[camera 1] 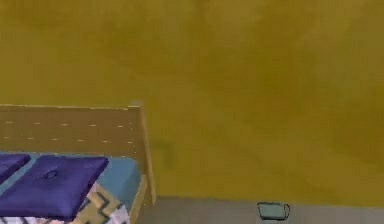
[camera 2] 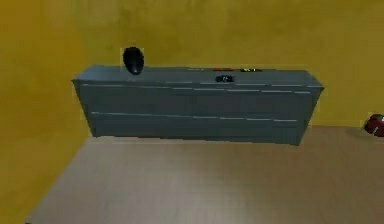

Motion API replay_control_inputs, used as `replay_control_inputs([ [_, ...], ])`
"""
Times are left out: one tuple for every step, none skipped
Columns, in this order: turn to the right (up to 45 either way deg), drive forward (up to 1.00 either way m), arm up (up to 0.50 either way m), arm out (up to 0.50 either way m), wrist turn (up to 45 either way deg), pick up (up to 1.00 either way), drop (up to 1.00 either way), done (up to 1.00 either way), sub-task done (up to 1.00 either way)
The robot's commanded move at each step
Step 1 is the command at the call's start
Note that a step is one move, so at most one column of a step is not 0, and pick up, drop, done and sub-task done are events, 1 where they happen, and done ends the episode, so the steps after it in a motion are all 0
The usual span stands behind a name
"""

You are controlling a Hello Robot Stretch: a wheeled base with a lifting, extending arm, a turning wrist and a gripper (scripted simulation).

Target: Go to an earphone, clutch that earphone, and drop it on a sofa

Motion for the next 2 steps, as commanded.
replay_control_inputs([
  [0.0,0.05,0.00,0.00,0.0,0.00,0.00,0.00,0.00],
  [-45.0,0.00,0.00,0.00,0.0,0.00,0.00,0.00,0.00],
])
